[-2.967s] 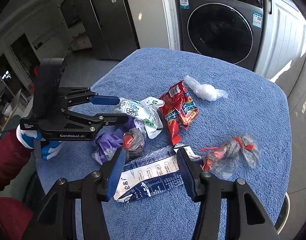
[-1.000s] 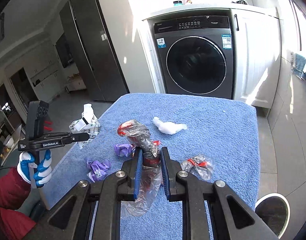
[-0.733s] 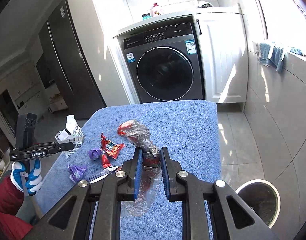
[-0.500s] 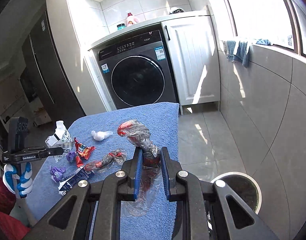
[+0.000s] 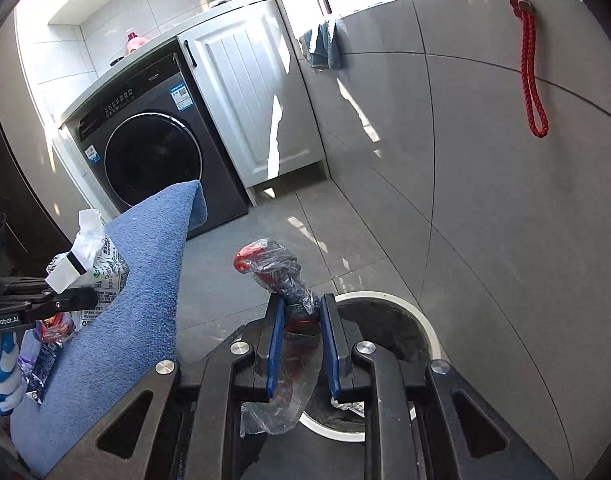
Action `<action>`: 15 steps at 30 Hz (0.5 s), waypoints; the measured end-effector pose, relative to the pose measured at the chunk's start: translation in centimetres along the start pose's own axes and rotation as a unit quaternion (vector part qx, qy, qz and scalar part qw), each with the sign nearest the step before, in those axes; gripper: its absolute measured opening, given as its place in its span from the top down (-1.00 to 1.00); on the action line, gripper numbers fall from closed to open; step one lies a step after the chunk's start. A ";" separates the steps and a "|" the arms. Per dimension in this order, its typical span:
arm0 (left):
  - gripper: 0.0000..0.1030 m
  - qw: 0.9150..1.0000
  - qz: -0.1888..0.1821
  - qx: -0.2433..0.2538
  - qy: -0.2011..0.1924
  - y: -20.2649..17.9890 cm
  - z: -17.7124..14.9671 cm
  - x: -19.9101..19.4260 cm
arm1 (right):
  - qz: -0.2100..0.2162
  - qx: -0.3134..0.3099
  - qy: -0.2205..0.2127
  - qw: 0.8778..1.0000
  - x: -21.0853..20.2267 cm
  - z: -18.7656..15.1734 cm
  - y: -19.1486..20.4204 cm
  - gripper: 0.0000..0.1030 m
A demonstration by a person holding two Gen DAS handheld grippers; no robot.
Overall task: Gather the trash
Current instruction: 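Carry the plastic bag and clear wrapper over the trash bin and open both tools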
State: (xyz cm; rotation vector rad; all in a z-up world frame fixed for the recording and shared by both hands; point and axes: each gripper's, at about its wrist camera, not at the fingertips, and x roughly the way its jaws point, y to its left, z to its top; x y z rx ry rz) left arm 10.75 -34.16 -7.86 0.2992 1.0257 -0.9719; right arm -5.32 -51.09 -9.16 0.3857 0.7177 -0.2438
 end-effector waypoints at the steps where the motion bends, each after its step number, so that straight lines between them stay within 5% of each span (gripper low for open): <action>1: 0.84 1.000 -0.002 0.001 0.009 -0.6 0.6 1.4 | -0.009 0.005 0.004 1.000 0.6 -0.1 -0.7 0.65; 11: 0.80 0.997 -0.008 0.010 0.081 -4.6 3.6 12.4 | -0.052 0.032 0.047 0.997 5.7 -0.8 -5.0 0.57; 15: 0.76 0.995 -0.023 -0.010 0.099 -4.9 4.4 14.9 | -0.073 0.035 0.058 0.995 6.5 -1.3 -6.0 0.24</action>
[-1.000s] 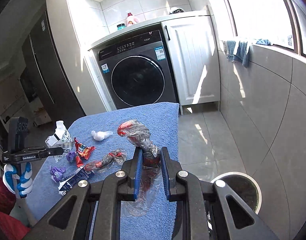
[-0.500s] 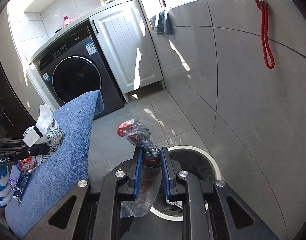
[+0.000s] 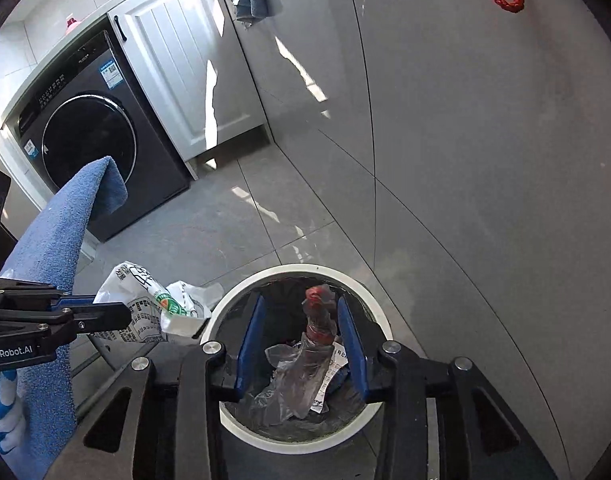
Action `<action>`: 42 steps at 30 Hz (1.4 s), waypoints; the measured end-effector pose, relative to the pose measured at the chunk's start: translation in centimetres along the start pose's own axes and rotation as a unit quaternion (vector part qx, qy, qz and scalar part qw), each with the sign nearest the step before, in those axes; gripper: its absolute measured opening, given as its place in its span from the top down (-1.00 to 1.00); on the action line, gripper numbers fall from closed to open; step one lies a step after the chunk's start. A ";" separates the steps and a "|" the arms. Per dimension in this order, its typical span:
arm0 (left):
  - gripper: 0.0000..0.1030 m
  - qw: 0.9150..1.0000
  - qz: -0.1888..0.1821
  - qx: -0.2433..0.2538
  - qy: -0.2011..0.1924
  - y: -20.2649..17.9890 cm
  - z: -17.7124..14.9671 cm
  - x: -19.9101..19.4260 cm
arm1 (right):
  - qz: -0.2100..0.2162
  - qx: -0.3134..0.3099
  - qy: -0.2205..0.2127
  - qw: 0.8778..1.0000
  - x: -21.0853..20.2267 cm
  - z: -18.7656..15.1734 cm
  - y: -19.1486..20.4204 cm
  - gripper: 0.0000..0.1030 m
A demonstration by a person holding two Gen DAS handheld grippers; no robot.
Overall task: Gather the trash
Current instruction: 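Carry the plastic bag and clear wrapper over the trash bin and open both tools, then move both open tools back over the remaining trash on the table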
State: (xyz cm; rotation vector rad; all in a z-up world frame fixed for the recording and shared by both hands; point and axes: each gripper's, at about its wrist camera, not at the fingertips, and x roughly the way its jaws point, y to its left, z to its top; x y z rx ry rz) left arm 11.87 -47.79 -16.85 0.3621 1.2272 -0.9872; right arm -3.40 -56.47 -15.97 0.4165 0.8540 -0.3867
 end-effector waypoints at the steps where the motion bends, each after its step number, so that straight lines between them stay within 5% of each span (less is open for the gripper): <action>1: 0.74 1.000 -0.005 -0.006 0.001 0.0 -0.1 0.2 | -0.004 0.002 0.001 1.000 0.0 -0.1 -0.3 0.21; 6: 0.40 1.000 -0.020 -0.015 -0.014 0.3 -0.8 -1.4 | -0.008 0.012 0.001 1.000 -1.2 -0.8 -0.7 0.21; 14: 0.37 0.996 -0.002 -0.024 -0.084 1.4 -3.8 -8.4 | -0.006 -0.004 -0.014 1.000 -3.9 -1.5 1.4 0.20; 24: 0.37 0.988 0.042 -0.046 -0.140 5.7 -12.0 -18.0 | 0.028 -0.063 -0.047 0.997 -8.4 -1.9 8.2 0.16; 32: 0.32 0.970 0.079 -0.106 -0.203 12.4 -19.3 -25.2 | 0.059 -0.109 -0.083 0.989 -12.3 -1.5 14.2 0.11; 42: 0.30 0.937 0.151 -0.198 -0.247 21.5 -30.2 -31.5 | 0.083 -0.159 -0.081 0.980 -14.3 -2.7 21.2 0.08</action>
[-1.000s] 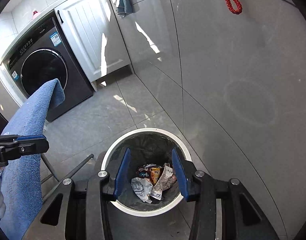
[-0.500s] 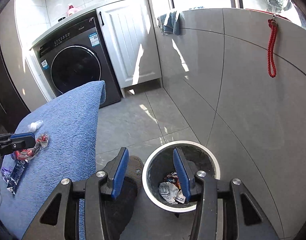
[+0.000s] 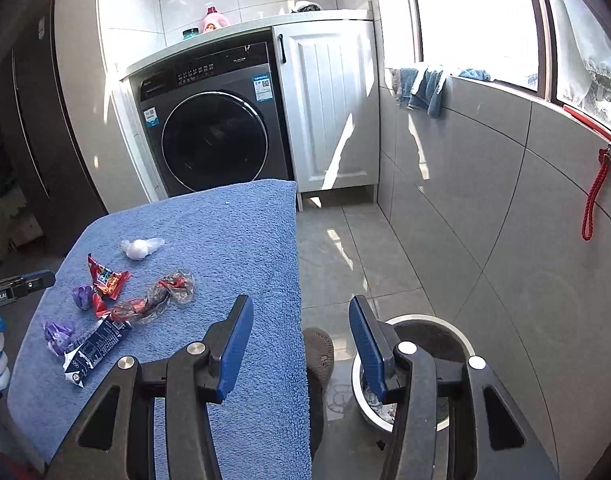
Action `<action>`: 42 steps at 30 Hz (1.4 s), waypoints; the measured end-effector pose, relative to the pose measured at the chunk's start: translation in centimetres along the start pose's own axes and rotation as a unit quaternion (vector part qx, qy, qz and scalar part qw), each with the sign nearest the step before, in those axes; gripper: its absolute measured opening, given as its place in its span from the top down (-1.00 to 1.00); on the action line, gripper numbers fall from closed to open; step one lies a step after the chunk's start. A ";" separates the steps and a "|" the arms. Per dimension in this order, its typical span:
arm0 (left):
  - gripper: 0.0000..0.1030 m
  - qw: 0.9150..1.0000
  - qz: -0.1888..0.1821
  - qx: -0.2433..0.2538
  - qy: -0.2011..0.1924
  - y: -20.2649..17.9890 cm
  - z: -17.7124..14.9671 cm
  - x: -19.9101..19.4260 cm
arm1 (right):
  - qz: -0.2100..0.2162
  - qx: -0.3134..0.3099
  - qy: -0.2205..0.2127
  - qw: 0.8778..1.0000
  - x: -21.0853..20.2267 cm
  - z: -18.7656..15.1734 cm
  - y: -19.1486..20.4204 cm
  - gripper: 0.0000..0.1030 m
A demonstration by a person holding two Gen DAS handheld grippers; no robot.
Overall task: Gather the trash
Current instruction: 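Move both open tools back over the remaining trash on the table, then grasp the purple plastic bag with left tool while right grasps the milk carton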
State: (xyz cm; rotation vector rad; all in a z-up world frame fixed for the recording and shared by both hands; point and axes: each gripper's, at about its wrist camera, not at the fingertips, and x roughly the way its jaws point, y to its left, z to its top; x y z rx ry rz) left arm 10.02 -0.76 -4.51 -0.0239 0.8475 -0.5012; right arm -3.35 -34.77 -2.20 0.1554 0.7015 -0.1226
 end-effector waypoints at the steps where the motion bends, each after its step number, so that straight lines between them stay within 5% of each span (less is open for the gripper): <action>1: 0.30 1.000 0.003 -0.008 -0.001 1.1 -0.4 -0.4 | 0.005 -0.004 0.003 1.000 0.2 0.0 0.8 0.08; 13: 0.27 0.999 0.012 -0.038 -0.002 7.9 -5.0 -2.5 | 0.077 -0.060 0.049 0.994 2.9 -0.1 9.3 0.05; 15: -0.03 0.999 0.007 -0.033 -0.001 7.8 -5.5 -2.5 | 0.095 -0.063 0.063 0.991 3.6 -0.2 10.6 0.02; 20: -0.19 1.000 -0.009 -0.016 0.001 7.4 -6.3 -2.3 | 0.131 -0.072 0.104 0.983 5.8 -0.8 13.1 -0.06; 35: -0.20 0.998 -0.009 0.052 0.038 7.4 -7.9 1.2 | 0.221 -0.059 0.240 0.943 13.5 -3.2 19.8 -0.33; 42: -0.20 0.995 -0.062 0.061 0.054 9.1 -7.5 3.5 | 0.224 -0.014 0.270 0.936 16.2 -3.3 21.0 -0.38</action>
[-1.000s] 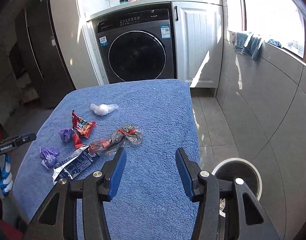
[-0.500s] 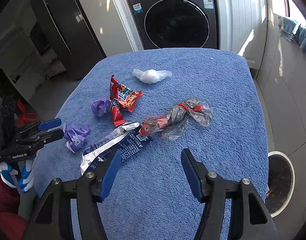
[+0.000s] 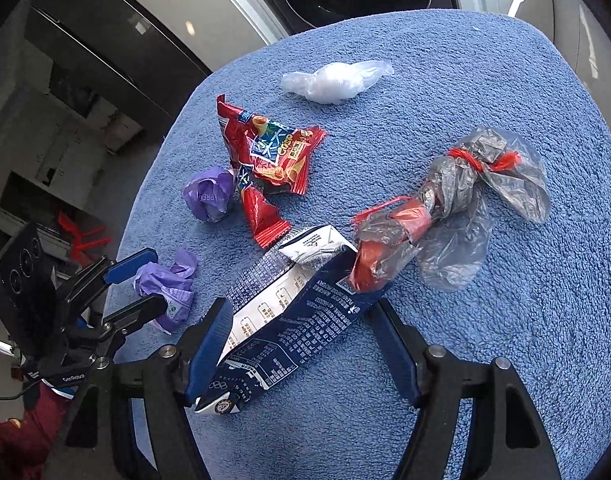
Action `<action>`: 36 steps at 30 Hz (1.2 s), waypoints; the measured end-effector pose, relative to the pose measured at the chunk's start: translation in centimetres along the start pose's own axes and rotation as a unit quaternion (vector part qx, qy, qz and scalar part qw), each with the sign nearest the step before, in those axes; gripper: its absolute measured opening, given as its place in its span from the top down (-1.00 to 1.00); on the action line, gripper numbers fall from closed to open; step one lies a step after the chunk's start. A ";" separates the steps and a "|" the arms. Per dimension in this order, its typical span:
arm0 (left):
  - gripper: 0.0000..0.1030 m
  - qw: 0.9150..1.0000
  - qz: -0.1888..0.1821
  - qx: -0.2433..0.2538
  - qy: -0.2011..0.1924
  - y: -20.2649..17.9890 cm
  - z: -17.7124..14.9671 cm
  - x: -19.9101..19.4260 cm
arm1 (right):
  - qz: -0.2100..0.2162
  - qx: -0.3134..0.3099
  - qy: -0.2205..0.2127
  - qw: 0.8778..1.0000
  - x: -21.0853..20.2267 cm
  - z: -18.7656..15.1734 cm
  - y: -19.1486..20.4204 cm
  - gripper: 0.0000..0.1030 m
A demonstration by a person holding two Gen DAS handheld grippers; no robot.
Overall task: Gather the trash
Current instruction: 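Grasp the purple plastic bag with left tool while right grasps the milk carton, then carry the purple bag and milk carton over the bin and open both tools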
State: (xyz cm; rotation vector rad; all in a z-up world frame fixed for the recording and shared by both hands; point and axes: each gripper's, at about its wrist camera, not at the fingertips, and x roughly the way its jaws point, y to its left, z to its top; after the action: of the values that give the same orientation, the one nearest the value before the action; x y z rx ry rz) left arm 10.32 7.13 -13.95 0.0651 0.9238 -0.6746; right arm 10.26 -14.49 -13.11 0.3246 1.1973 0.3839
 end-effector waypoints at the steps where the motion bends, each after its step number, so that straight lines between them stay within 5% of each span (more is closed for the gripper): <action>1: -0.19 1.000 -0.013 0.000 0.004 0.3 0.1 0.4 | -0.005 0.000 0.001 1.000 0.1 0.1 0.2 -0.36; 6: -0.02 0.997 -0.063 -0.002 0.040 1.1 0.7 1.7 | -0.022 0.005 0.004 1.000 0.8 0.1 1.4 0.09; 12: 0.37 0.995 -0.075 -0.010 0.059 0.7 1.0 1.5 | 0.013 0.000 -0.029 0.999 -0.1 -1.9 2.9 0.35; 15: 0.41 0.996 -0.065 -0.032 0.052 0.0 0.9 1.3 | 0.024 -0.029 -0.061 0.997 -2.3 -4.0 4.3 0.48; 16: 0.42 0.996 -0.064 -0.043 0.048 -0.1 0.8 1.2 | 0.026 -0.040 -0.070 0.996 -3.2 -4.9 4.8 0.83; 18: 0.44 0.995 -0.065 -0.073 0.036 -0.2 0.4 0.7 | 0.021 -0.070 -0.088 0.993 -4.8 -6.6 5.8 0.93; 24: 0.45 0.988 -0.052 -0.147 0.003 -1.4 -0.9 -1.8 | 0.026 -0.120 -0.117 0.986 -7.6 -10.9 7.5 0.94; 36: 0.45 0.989 -0.040 -0.137 -0.041 -5.6 2.8 -6.2 | 0.009 -0.135 -0.241 0.961 -14.7 -12.5 7.9 0.93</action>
State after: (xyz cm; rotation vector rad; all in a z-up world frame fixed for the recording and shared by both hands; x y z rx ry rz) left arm 6.57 4.89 -6.27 -0.2437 0.9363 -0.6139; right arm -7.04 -13.61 -1.50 0.1762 0.6541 0.4479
